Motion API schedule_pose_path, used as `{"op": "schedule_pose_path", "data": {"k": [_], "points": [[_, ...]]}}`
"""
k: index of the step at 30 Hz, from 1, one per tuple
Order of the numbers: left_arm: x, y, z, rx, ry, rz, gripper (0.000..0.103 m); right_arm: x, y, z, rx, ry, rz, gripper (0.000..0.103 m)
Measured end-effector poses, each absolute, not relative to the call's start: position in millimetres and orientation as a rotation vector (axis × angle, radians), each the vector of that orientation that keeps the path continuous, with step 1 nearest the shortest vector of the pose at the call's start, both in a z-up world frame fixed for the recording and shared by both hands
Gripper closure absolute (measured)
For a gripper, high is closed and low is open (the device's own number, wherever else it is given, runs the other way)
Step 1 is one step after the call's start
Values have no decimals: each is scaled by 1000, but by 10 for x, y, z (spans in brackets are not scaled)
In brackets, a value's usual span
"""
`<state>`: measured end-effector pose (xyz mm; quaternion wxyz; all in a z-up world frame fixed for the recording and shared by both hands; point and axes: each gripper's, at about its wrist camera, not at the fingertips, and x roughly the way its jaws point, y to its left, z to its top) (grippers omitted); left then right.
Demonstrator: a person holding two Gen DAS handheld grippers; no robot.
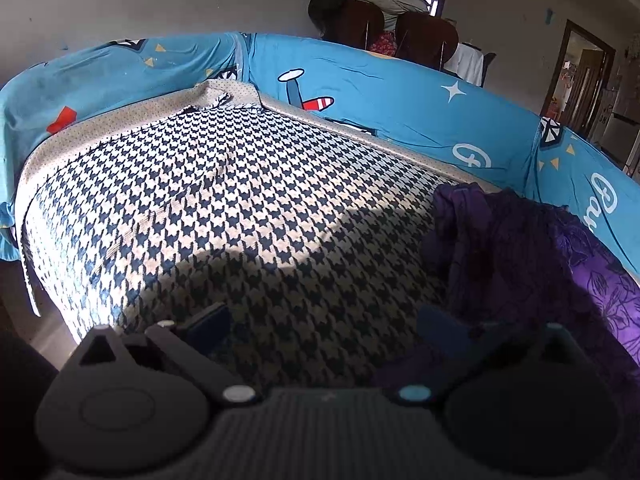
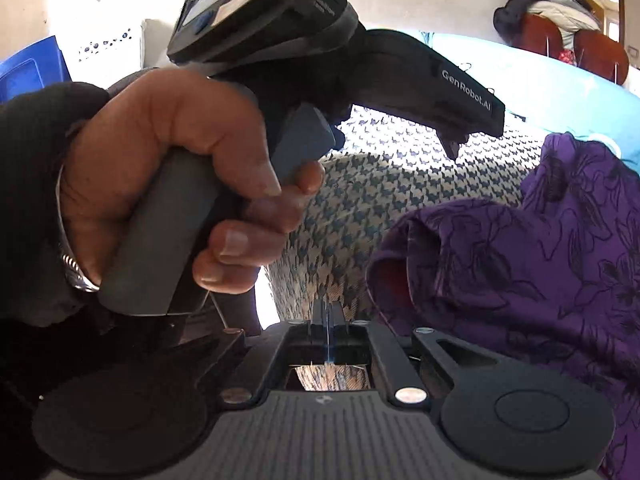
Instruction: Fold clothes
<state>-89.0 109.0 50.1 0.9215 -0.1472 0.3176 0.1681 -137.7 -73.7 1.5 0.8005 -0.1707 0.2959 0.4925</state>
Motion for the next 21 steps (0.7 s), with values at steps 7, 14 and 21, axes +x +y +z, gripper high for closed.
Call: {"op": "schedule_pose_path", "data": {"k": [7, 14, 21], "points": [[-922, 1083, 514, -282, 641, 347, 0, -1280, -700, 71, -338, 521, 885, 98], [-900, 1109, 483, -301, 654, 347, 0, -1110, -571, -20, -384, 504, 831, 83], [-891, 1140, 468, -326, 658, 353, 0, -1014, -526, -126, -389, 526, 815, 82]]}}
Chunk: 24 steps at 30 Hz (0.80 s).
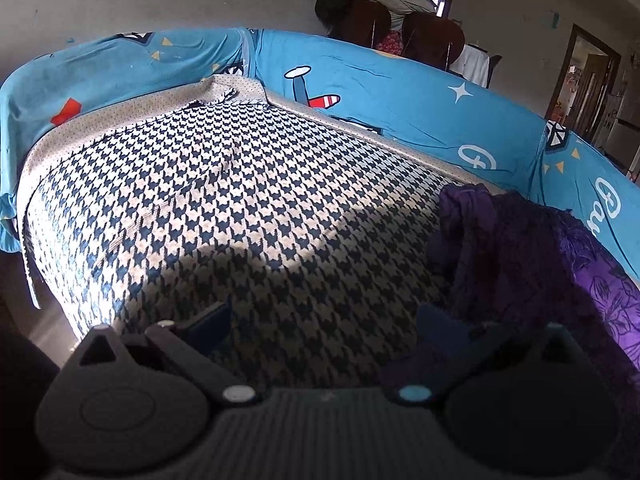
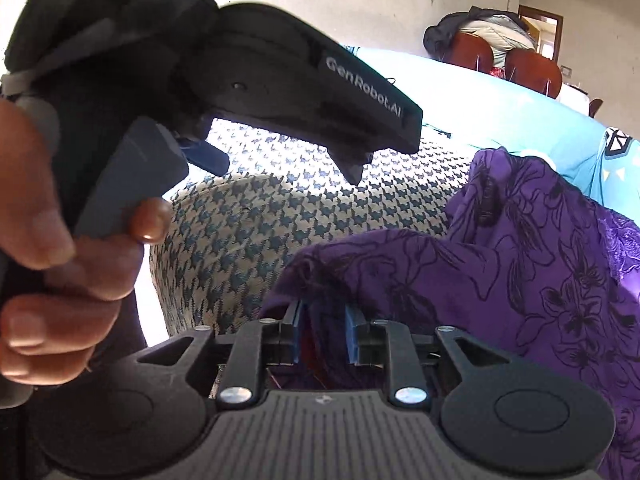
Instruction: Fold clothes
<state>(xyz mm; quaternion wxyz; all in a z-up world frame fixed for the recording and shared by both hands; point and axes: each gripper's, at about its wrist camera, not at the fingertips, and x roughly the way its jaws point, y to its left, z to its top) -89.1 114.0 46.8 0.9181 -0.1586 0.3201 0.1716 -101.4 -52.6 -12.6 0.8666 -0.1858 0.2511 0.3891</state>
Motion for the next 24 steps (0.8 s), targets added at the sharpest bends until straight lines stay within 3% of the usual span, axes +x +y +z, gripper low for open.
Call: {"op": "schedule_pose_path", "data": {"k": [2, 6, 24], "points": [[-892, 1142, 472, -325, 655, 355, 0, -1010, -506, -161, -390, 521, 806, 82], [-907, 1161, 502, -317, 635, 374, 0, -1017, -515, -152, -357, 550, 838, 96], [-896, 1047, 498, -251, 636, 348, 0, -1325, -982, 129, -245, 666, 949, 96]]}}
